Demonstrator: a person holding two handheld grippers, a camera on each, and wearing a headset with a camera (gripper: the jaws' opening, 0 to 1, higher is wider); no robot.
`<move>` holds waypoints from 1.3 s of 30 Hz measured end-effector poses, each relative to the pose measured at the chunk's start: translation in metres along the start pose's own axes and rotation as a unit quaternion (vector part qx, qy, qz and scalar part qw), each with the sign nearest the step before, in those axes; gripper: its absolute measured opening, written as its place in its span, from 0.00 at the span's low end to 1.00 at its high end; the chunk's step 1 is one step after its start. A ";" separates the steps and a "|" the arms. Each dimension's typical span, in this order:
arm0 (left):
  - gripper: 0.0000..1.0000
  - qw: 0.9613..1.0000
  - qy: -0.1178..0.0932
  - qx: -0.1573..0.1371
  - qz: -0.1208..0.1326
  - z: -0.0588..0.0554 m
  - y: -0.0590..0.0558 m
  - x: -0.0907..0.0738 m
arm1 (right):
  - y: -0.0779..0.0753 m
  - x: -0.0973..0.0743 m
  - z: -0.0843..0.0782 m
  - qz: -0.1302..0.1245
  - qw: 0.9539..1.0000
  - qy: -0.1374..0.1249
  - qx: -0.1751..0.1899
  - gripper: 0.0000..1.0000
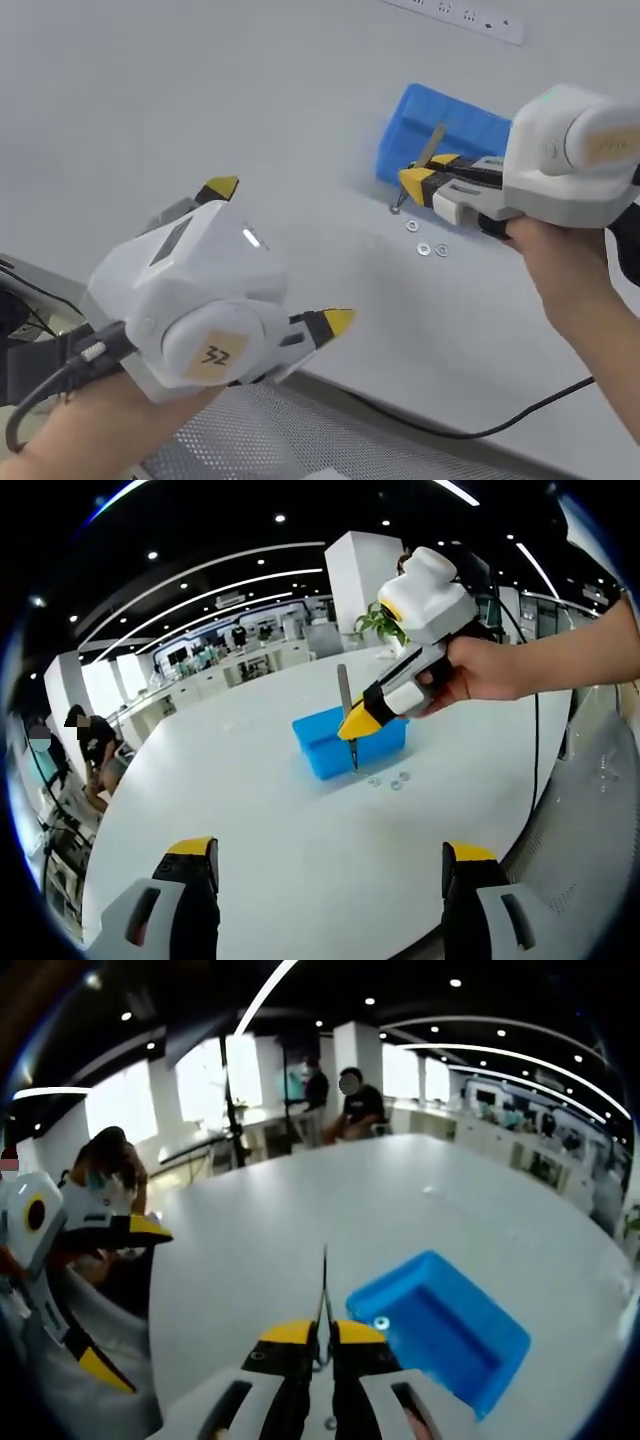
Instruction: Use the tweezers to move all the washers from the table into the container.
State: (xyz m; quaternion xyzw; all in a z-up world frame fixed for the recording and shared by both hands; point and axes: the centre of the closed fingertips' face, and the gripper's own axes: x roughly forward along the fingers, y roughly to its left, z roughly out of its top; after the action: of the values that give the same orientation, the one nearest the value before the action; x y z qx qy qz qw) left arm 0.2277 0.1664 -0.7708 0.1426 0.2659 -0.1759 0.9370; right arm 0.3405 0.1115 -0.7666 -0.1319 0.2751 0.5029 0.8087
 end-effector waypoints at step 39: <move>0.97 0.999 -0.011 -0.032 -0.018 0.021 -0.003 -0.010 | -0.075 0.047 -0.003 -0.065 0.998 0.001 0.004 0.03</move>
State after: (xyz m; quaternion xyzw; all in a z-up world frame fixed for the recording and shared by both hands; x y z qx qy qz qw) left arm 0.2282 0.1582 -0.7490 0.1058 0.2634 -0.1859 0.9407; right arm 0.4226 0.1103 -0.8006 -0.1466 0.2694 0.4480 0.8398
